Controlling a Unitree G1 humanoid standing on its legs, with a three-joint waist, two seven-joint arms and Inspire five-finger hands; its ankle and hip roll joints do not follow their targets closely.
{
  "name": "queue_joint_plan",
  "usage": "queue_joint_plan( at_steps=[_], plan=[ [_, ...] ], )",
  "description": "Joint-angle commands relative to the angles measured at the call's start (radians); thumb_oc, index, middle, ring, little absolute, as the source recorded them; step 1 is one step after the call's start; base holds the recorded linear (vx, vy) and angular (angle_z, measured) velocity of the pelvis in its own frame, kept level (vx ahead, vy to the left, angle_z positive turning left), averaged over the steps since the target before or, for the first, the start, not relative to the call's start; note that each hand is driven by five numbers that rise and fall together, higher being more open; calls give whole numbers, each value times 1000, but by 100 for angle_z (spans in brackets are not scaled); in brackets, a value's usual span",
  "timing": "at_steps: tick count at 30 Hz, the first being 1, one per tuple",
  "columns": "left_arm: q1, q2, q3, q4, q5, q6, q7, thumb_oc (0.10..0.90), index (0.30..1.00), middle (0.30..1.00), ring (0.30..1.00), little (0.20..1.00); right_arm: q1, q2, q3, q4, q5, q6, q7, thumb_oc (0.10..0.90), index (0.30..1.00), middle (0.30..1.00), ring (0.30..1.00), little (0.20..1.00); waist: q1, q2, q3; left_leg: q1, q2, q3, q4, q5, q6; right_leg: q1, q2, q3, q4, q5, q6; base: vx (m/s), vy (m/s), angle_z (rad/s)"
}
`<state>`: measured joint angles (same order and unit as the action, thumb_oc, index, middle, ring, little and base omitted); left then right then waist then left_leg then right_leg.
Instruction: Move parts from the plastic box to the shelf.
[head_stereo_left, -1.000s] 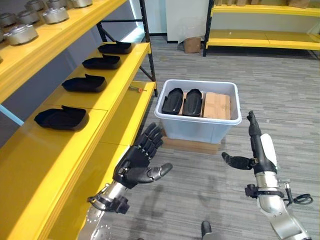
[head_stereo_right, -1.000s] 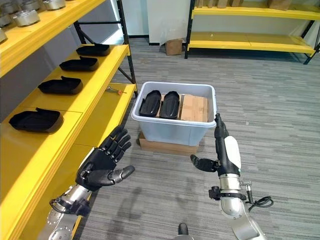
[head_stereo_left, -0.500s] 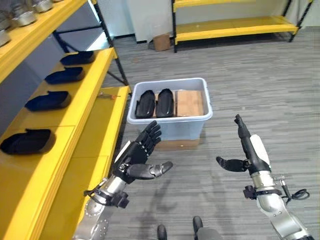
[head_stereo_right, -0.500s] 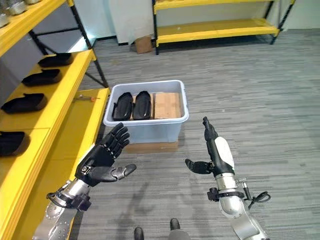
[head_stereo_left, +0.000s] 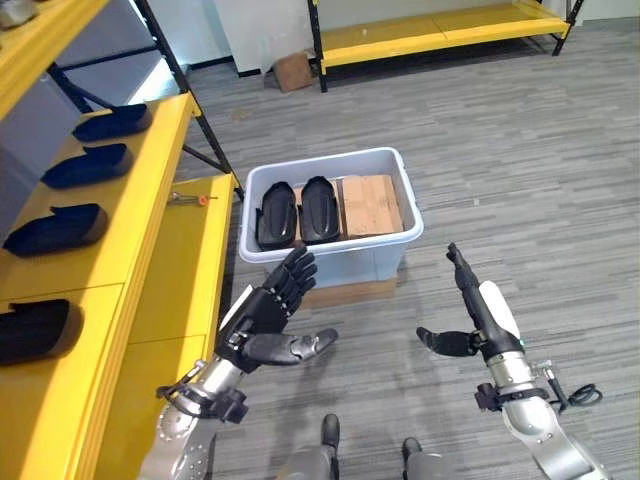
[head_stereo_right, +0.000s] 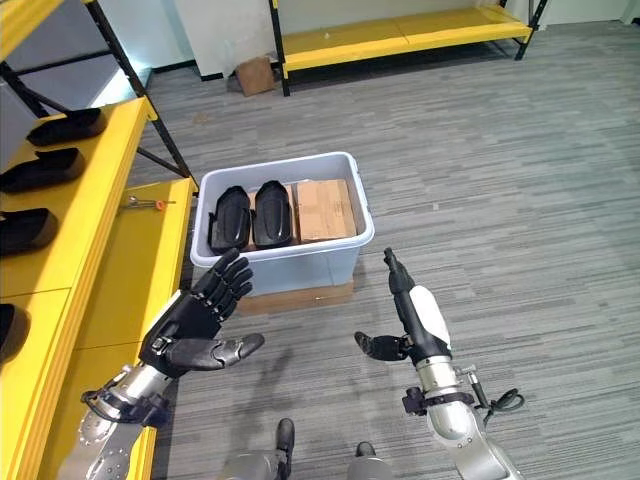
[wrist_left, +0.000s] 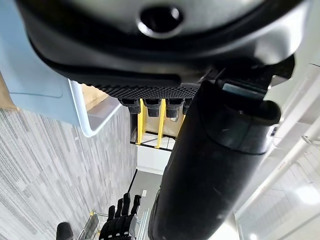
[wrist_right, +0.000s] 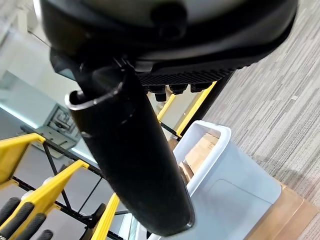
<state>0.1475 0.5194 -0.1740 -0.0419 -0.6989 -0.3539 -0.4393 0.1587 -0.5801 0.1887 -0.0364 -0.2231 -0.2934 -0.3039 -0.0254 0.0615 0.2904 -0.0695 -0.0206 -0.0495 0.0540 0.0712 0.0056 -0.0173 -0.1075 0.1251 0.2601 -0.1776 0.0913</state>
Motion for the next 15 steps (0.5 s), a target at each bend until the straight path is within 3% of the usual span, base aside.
queue_joint_plan(
  at_steps=[1,5,7,10,11,12,14,15],
  plan=[
    [-63,4,46,-85,-9,-95,10,900,1000,1000,1000,1000,-84,14,-6,-94,9,-102,-22,900,1000,1000,1000,1000,-9,-34,-103,22,0,7,-34,-64,22,43,38,-101,45,21,-25,151,196,-4],
    [-82,13,44,-67,8,-96,22,900,1000,1000,1000,1000,-108,37,-4,-66,-20,-99,-50,900,1000,1000,1000,1000,-5,-43,-112,36,-41,10,-41,-79,75,-6,30,-96,246,110,15,126,218,1],
    [-87,7,38,-60,13,-88,18,900,1000,1000,1000,1000,-111,53,-1,-57,-18,-104,-63,900,1000,1000,1000,1000,3,-41,-115,43,-59,24,-33,-93,100,-27,6,-119,423,171,21,98,226,14],
    [-84,1,33,-57,23,-91,22,900,1000,1000,1000,1000,-113,61,1,-57,-24,-100,-68,900,1000,1000,1000,1000,7,-40,-115,48,-65,31,-27,-101,108,-57,-1,-121,508,199,20,63,139,15],
    [-75,-6,38,-61,14,-89,24,900,1000,1000,1000,1000,-122,63,6,-52,-37,-101,-69,900,1000,1000,1000,1000,8,-33,-108,72,-63,36,-32,-112,112,-111,8,-126,560,225,16,76,121,2],
    [-70,-8,43,-66,9,-87,26,900,1000,1000,1000,1000,-125,62,6,-46,-42,-110,-67,900,1000,1000,1000,1000,5,-31,-104,86,-62,39,-37,-116,109,-138,20,-130,541,215,12,134,117,-19],
    [-69,-4,48,-68,-3,-95,25,900,1000,1000,1000,1000,-128,54,0,-53,-43,-112,-60,900,1000,1000,1000,1000,-5,-37,-95,107,-63,37,-45,-126,100,-159,41,-150,355,171,12,118,-24,-24],
    [-69,-4,48,-68,-4,-95,26,900,1000,1000,1000,1000,-129,53,0,-54,-42,-111,-60,900,1000,1000,1000,1000,-6,-39,-94,111,-64,36,-47,-128,99,-159,42,-153,323,171,13,87,-64,-13]
  ],
)
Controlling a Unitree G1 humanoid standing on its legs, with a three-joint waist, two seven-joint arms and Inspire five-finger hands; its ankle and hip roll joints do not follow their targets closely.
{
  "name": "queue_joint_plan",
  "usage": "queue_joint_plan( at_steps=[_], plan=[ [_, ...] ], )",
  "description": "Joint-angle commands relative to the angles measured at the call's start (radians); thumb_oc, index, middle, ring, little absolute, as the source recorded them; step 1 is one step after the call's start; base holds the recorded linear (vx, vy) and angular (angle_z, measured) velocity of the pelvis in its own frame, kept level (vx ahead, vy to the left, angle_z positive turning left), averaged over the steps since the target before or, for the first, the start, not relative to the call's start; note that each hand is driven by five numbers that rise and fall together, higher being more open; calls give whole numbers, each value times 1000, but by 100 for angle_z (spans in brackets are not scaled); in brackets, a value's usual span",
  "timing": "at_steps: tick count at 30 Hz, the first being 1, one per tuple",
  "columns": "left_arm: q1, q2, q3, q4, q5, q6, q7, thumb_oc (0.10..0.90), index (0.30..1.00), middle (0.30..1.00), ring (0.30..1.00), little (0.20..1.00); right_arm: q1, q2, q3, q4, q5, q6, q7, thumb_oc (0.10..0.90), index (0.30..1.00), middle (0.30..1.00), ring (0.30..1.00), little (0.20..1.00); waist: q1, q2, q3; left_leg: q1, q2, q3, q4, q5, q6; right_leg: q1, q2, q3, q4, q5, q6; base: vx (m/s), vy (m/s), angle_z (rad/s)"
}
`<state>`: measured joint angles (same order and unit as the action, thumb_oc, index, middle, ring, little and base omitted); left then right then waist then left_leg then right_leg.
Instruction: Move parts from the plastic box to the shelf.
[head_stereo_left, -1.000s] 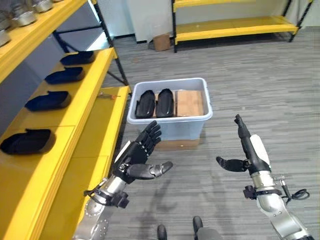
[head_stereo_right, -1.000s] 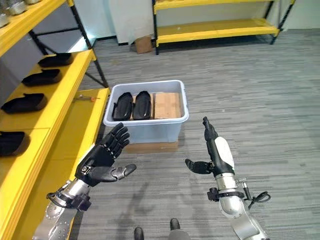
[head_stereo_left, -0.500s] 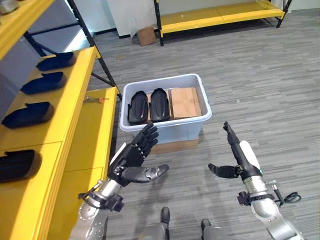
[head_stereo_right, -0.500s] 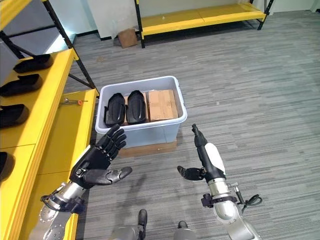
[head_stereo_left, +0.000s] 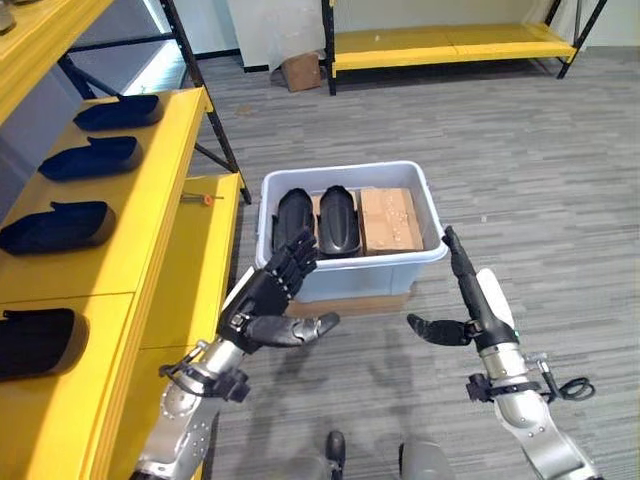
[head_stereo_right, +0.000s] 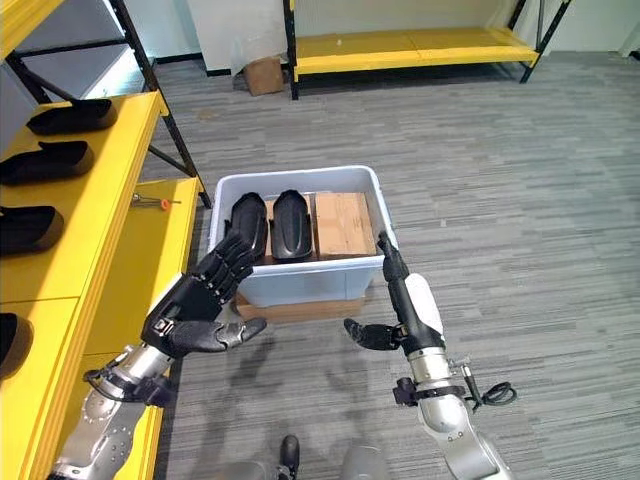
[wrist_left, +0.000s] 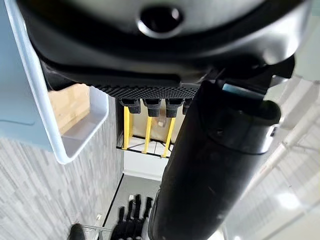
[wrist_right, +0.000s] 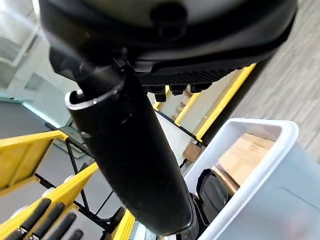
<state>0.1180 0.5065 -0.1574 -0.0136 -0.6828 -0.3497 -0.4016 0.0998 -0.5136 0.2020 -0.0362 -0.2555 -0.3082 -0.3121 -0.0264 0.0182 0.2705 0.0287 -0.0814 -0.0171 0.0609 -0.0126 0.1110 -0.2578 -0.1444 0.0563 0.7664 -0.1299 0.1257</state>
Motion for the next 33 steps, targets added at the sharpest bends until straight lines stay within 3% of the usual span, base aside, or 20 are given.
queue_joint_plan(
  at_steps=[1,5,7,9,12,18,22,24,26,28,29,31,33],
  plan=[
    [-41,9,34,-95,-22,-102,-9,900,1000,1000,1000,1000,-76,-17,-13,-52,-4,-94,-54,900,1000,1000,1000,1000,-7,-1,-70,24,-4,3,-59,-50,-8,80,82,-92,-264,126,-18,98,-75,-10],
    [-38,4,21,-85,-14,-119,-5,900,1000,1000,1000,1000,-106,-16,1,-29,18,-89,-59,900,1000,1000,1000,1000,-29,-23,-59,97,-16,-20,-93,-86,-24,44,106,-91,-557,192,2,150,-96,-14],
    [-34,3,10,-80,-20,-127,-22,900,1000,1000,1000,1000,-110,-6,3,-22,19,-80,-57,900,1000,1000,1000,1000,-31,-25,-51,134,-14,-31,-112,-92,-29,23,109,-100,-607,241,18,200,-97,5],
    [-29,0,0,-98,-20,-116,-35,900,1000,1000,1000,1000,-104,1,-1,-5,26,-78,-52,900,1000,1000,1000,1000,-28,-33,-56,150,-10,-40,-131,-89,-38,57,108,-108,-671,246,11,261,-164,24],
    [-28,-9,-12,-97,-55,-76,-32,900,1000,1000,1000,1000,-99,3,11,-3,22,-80,-62,900,1000,1000,1000,1000,-26,-38,-68,153,-6,-28,-130,-91,-40,76,102,-110,-674,256,14,188,-118,42],
    [4,-17,-32,-125,-67,-43,-29,900,1000,1000,1000,1000,-89,-11,38,-27,-6,-60,-62,900,1000,1000,1000,1000,-26,-39,-77,143,37,19,-74,-116,-62,123,89,-127,-657,183,-15,237,-184,9],
    [6,-16,-34,-131,-63,-37,-24,900,1000,1000,1000,1000,-90,-16,39,-25,1,-61,-64,900,1000,1000,1000,1000,-26,-39,-79,144,42,21,-63,-122,-67,131,90,-130,-656,174,-21,104,-96,9],
    [-12,-11,-36,-142,-62,-16,2,900,1000,1000,1000,1000,-97,-41,38,-22,31,-65,-75,900,1000,1000,1000,1000,-28,-39,-89,117,52,38,68,-148,-93,155,93,-144,-642,135,-60,299,-297,16],
    [-25,-15,-33,-142,-63,-16,14,900,1000,1000,1000,1000,-92,-52,34,-27,31,-72,-74,900,1000,1000,1000,1000,-27,-42,-85,53,54,52,213,-117,-105,167,88,-149,-644,125,-79,107,-158,25],
    [-45,-27,-29,-133,-60,-13,27,900,1000,1000,1000,1000,-85,-58,24,-24,12,-80,-76,900,1000,1000,1000,1000,-31,-41,-78,-19,96,92,303,-55,-126,184,85,-163,-648,114,-94,65,-52,4],
    [-63,-36,-39,-115,-60,-20,35,900,1000,1000,1000,1000,-88,-64,17,-10,12,-88,-78,900,1000,1000,1000,1000,-45,-29,-76,-33,155,144,252,-21,-141,196,79,-179,-644,98,-95,78,28,-2],
    [-66,-38,-46,-112,-62,-24,41,900,1000,1000,1000,1000,-90,-66,16,-3,7,-93,-80,900,1000,1000,1000,1000,-50,-22,-74,-23,172,158,194,-8,-146,207,75,-180,-642,90,-90,103,106,15],
    [-66,-34,-53,-114,-62,-37,59,900,1000,1000,1000,1000,-85,-78,11,-5,4,-100,-80,900,1000,1000,1000,1000,-53,-8,-67,-26,199,149,74,48,-168,231,72,-165,-652,81,-80,145,188,28]
  ],
)
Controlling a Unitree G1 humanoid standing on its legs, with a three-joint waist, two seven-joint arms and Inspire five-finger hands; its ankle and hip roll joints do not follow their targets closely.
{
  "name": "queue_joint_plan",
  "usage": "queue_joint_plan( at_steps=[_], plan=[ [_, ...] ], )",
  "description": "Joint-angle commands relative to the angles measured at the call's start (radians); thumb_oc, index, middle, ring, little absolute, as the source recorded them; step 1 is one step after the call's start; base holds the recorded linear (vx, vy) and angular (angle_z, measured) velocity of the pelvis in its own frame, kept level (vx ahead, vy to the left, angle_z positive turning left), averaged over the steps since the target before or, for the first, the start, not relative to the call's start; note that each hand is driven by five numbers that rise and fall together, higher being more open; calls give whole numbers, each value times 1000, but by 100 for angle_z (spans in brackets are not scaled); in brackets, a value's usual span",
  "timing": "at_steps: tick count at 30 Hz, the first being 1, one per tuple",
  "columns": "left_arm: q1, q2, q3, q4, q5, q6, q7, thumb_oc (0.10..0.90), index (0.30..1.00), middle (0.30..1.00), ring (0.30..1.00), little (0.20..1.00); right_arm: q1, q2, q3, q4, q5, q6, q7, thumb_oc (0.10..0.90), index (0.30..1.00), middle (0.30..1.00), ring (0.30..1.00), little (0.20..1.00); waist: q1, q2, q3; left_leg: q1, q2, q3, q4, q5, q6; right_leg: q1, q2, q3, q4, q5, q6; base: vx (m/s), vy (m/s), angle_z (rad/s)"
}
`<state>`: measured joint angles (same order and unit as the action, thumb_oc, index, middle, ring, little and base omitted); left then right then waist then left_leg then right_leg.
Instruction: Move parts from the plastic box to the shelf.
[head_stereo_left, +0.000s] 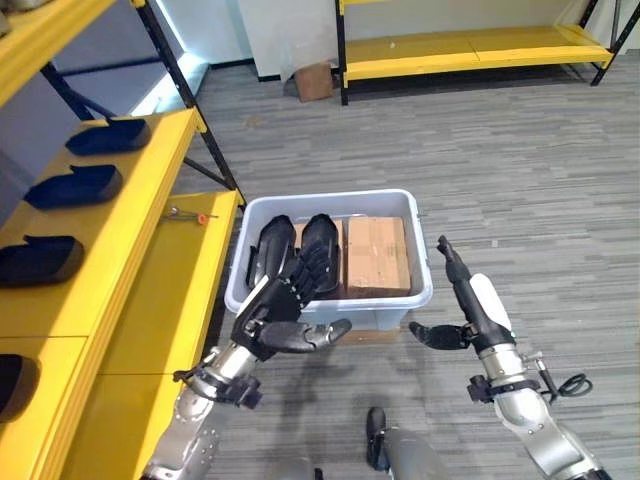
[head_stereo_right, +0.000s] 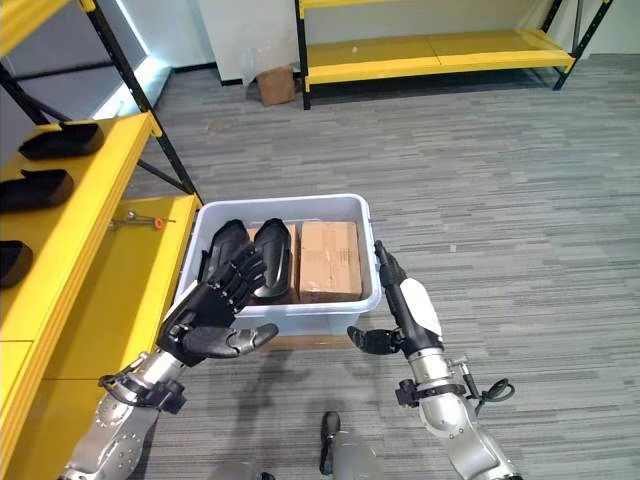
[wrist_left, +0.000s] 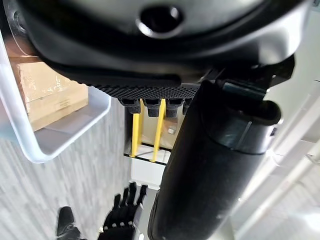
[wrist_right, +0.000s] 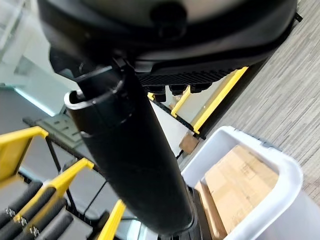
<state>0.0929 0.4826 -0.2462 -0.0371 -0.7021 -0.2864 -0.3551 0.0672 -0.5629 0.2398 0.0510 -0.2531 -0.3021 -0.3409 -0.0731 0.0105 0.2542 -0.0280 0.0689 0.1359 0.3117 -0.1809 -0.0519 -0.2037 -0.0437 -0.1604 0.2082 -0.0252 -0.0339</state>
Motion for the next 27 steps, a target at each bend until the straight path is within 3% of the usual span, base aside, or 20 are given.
queue_joint_plan(
  at_steps=[1,3,4,5,9,14,18,27],
  plan=[
    [-36,-6,37,-90,-50,-109,11,900,1000,1000,1000,1000,-46,-39,-33,-96,2,-110,-50,900,1000,1000,1000,1000,-3,2,-47,16,59,-18,-215,243,-16,196,-33,61,-107,-27,83,101,135,15],
    [-36,-6,37,-90,-50,-109,11,900,1000,1000,1000,1000,-45,-40,-34,-97,2,-110,-50,900,1000,1000,1000,1000,-3,2,-46,18,58,-18,-217,244,-16,198,-33,61,-107,-27,83,59,72,-15],
    [-30,-7,43,-92,-57,-111,3,900,1000,1000,1000,1000,-42,-48,-38,-98,8,-111,-47,900,1000,1000,1000,1000,3,5,-47,-4,77,-27,-250,276,-29,218,-37,68,-122,-30,85,239,268,-50],
    [-16,-11,62,-92,-75,-99,-31,900,1000,1000,1000,1000,-18,-58,-57,-108,2,-120,-46,900,1000,1000,1000,1000,6,6,-45,-37,117,7,-302,335,-51,277,-60,54,-155,-34,93,323,401,-61],
    [-32,-11,60,-66,-83,-84,-32,900,1000,1000,1000,1000,9,-43,-85,-110,10,-129,-11,900,1000,1000,1000,1000,-10,12,-60,19,87,51,-319,251,-31,293,-112,40,-148,-29,125,247,355,20],
    [-28,-3,62,-69,-71,-76,-28,900,1000,1000,1000,1000,21,-26,-92,-131,22,-116,18,900,1000,1000,1000,1000,-5,7,-69,49,56,43,-333,226,-11,289,-129,47,-146,-18,144,126,130,-15],
    [-4,14,64,-85,-49,-83,-20,900,1000,1000,1000,1000,5,3,-62,-190,65,-80,47,900,1000,1000,1000,1000,32,-12,-67,46,20,22,-338,200,23,273,-148,39,-140,-11,165,124,100,16],
    [-47,36,37,-93,-36,-85,-24,900,1000,1000,1000,1000,-196,-5,10,-124,77,-48,-30,900,1000,1000,1000,1000,119,-15,-27,-40,-5,-9,-308,195,36,236,-172,7,-148,-3,172,1,27,23]
  ],
)
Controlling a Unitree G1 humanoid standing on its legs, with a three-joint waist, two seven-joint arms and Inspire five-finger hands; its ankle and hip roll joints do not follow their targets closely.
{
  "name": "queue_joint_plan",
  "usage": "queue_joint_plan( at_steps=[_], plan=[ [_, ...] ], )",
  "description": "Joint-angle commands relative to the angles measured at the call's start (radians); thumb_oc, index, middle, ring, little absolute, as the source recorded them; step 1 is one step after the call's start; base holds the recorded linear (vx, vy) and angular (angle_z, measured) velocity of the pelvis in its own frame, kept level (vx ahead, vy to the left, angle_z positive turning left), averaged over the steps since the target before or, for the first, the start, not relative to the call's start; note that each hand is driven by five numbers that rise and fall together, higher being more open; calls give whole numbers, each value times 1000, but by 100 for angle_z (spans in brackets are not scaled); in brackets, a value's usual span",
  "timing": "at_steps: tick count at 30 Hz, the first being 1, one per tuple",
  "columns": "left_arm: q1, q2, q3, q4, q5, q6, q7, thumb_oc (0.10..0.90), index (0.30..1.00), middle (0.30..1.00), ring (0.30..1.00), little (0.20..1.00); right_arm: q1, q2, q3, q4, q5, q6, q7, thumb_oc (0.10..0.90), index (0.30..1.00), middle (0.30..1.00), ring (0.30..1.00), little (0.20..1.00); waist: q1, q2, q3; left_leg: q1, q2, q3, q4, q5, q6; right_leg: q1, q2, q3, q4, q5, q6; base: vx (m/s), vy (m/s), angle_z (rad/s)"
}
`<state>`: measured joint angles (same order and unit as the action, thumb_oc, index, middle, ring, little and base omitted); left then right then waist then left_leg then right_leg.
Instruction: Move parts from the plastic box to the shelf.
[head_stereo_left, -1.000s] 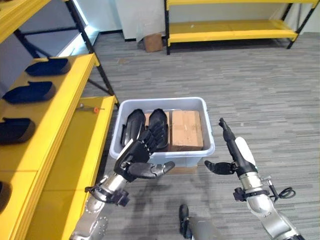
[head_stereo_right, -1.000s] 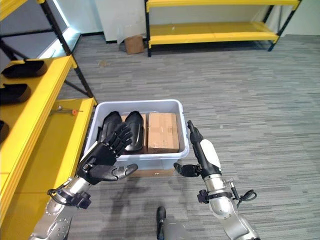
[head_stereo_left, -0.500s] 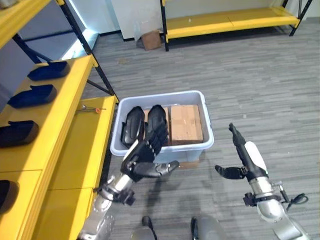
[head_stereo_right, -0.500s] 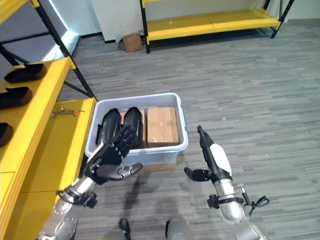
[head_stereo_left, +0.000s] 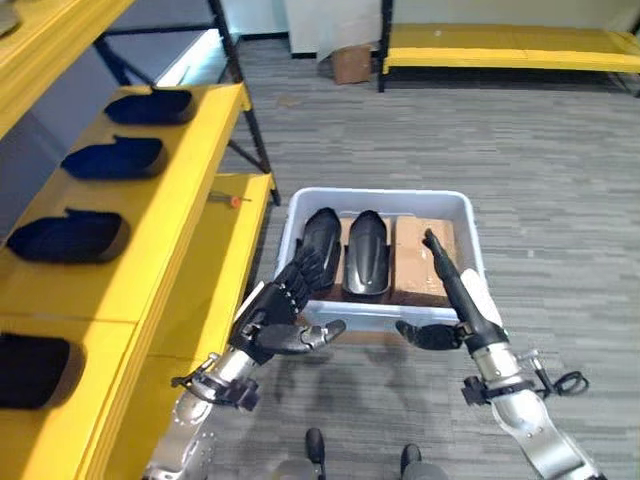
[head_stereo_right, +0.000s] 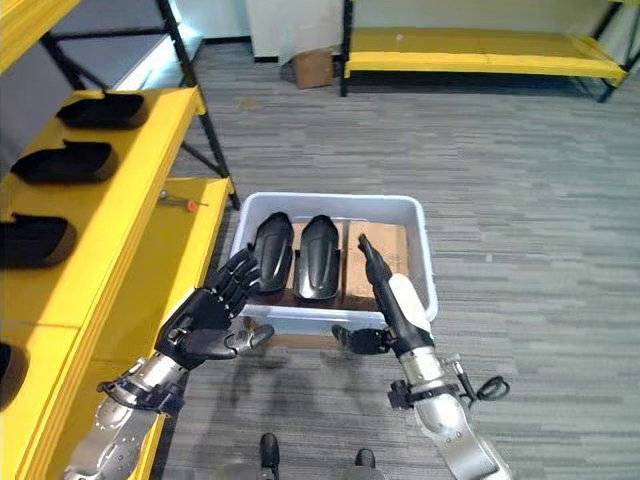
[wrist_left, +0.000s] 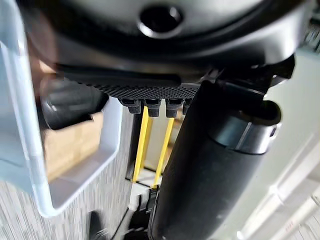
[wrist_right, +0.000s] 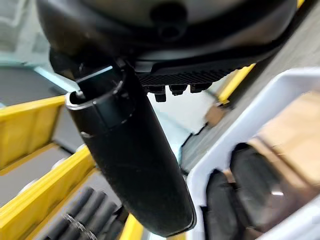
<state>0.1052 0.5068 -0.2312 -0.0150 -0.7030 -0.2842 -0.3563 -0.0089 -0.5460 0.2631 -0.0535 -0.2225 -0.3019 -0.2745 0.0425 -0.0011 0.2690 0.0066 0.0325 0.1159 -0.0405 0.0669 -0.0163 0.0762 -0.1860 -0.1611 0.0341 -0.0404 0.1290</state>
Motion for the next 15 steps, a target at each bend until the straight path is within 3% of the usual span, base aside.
queue_joint_plan(
  at_steps=[1,3,4,6,10,15],
  plan=[
    [-64,13,20,-115,-38,-87,-25,900,1000,1000,1000,1000,-134,-22,-10,-13,52,-46,-100,900,1000,1000,1000,1000,8,-3,-38,-82,30,8,47,-52,0,-46,-31,5,25,12,9,-51,28,24],
    [-101,26,7,-106,-60,-91,-42,900,1000,1000,1000,1000,-255,-25,11,65,138,-17,-67,900,1000,1000,1000,1000,43,3,-9,-128,20,-3,64,-47,-1,-53,-37,-7,18,10,8,-95,43,20],
    [-126,35,3,-101,-76,-87,-55,900,1000,1000,1000,1000,-328,-17,18,102,183,26,-29,900,1000,1000,1000,1000,61,6,9,-160,14,-11,82,-46,-4,-59,-40,-17,17,7,6,-81,28,13],
    [-139,37,2,-100,-80,-81,-55,900,1000,1000,1000,1000,-365,-14,26,121,190,48,-24,900,1000,1000,1000,1000,69,7,18,-172,11,-13,89,-44,-4,-62,-41,-20,17,7,5,-55,7,22],
    [-208,42,-20,-84,-97,-76,-73,900,1000,1000,1000,1000,-583,-9,64,278,164,127,-30,900,1000,1000,1000,1000,118,15,72,-256,2,-34,143,-41,-8,-77,-47,-36,16,7,0,-71,0,10],
    [-227,52,-24,-88,-109,-66,-88,900,1000,1000,1000,1000,-711,-49,75,444,132,169,-64,900,1000,1000,1000,1000,160,23,112,-302,-10,-45,163,-38,-7,-83,-50,-54,7,12,3,-21,8,20]
  ],
)
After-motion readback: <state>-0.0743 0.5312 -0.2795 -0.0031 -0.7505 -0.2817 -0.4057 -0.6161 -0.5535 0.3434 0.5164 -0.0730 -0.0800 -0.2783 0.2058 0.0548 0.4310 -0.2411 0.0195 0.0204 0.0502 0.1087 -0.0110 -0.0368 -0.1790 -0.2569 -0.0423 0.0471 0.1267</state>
